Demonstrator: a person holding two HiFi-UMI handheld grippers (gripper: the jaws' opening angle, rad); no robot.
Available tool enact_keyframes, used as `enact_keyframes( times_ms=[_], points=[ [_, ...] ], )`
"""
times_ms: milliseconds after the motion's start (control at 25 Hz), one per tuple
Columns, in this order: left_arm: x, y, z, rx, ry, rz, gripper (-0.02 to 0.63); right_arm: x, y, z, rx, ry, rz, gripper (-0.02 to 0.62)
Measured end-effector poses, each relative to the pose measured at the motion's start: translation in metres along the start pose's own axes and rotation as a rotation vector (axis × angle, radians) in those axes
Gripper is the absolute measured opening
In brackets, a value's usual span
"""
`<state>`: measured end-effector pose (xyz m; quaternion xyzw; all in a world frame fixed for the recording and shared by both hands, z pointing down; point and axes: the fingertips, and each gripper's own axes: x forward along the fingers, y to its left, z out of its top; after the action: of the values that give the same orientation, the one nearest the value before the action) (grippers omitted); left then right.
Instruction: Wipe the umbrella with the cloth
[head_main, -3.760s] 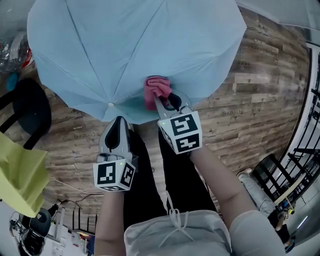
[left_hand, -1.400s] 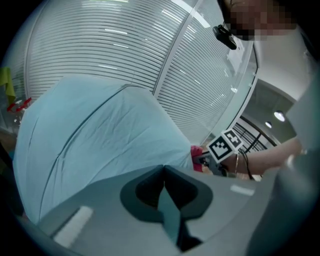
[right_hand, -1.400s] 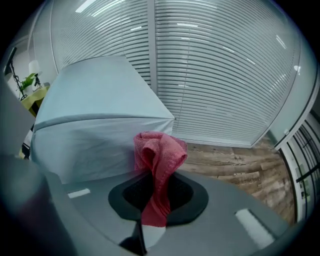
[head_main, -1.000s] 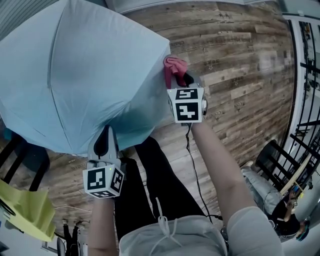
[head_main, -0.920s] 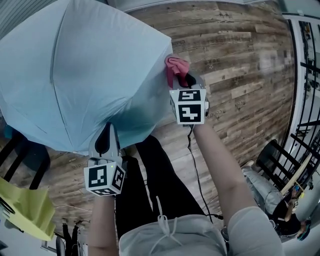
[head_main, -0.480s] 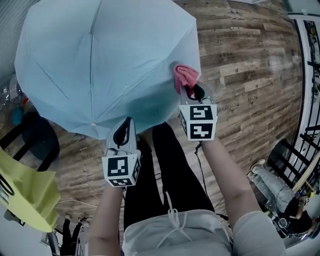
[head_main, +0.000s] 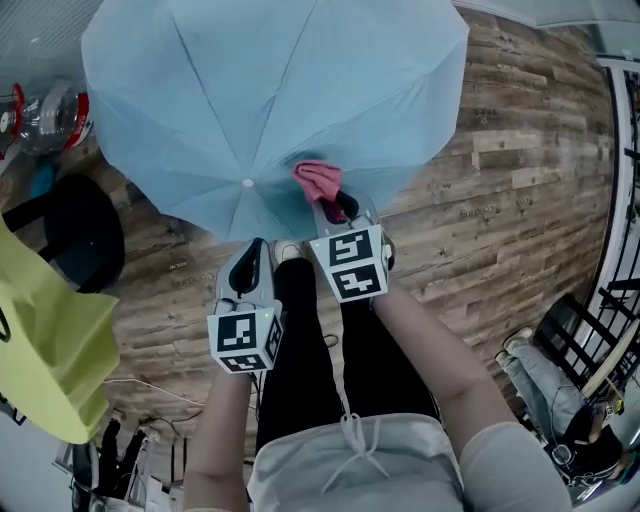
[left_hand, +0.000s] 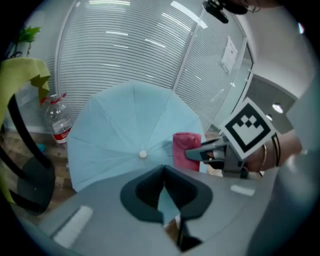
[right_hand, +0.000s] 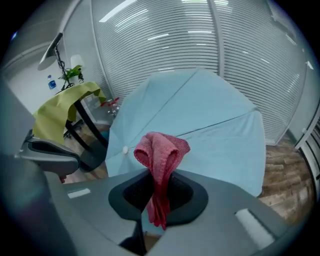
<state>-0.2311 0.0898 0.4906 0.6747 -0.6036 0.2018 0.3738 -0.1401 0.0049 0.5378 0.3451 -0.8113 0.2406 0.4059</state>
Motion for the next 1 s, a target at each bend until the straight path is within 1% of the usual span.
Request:
enact_keyframes(
  times_ms=[80,200,320,400,560,680,800,1000],
  points=[
    [-0.011,0.024,-0.014,-0.030,0.001,0.027,0.008,0.014,0.027,-0.002,-0.020,0.000,0.032,0.055],
    [-0.025,0.058,-0.033,-0.071,0.008,0.067,0.007,0.033,0.059,-0.003,-0.011,0.014,0.067,0.055],
    [-0.037,0.084,-0.050,-0.111,0.016,0.099,0.008,0.048,0.078,-0.002,-0.009,0.025,0.072,0.055],
    [-0.039,0.095,-0.056,-0.124,0.019,0.109,0.007,0.055,0.082,0.000,-0.017,0.025,0.065,0.055],
    [-0.036,0.107,-0.061,-0.132,0.019,0.117,0.007,0.065,0.075,0.002,-0.014,0.024,0.047,0.055],
    [-0.030,0.107,-0.064,-0.123,0.047,0.114,0.007,0.065,0.064,-0.005,0.014,0.038,0.046,0.055],
    [-0.022,0.094,-0.057,-0.103,0.050,0.111,0.007,0.058,0.040,-0.010,0.043,0.049,0.029,0.055],
    [-0.009,0.055,-0.048,-0.101,0.050,0.087,0.008,0.048,-0.003,-0.017,0.057,0.054,0.017,0.055]
  ],
)
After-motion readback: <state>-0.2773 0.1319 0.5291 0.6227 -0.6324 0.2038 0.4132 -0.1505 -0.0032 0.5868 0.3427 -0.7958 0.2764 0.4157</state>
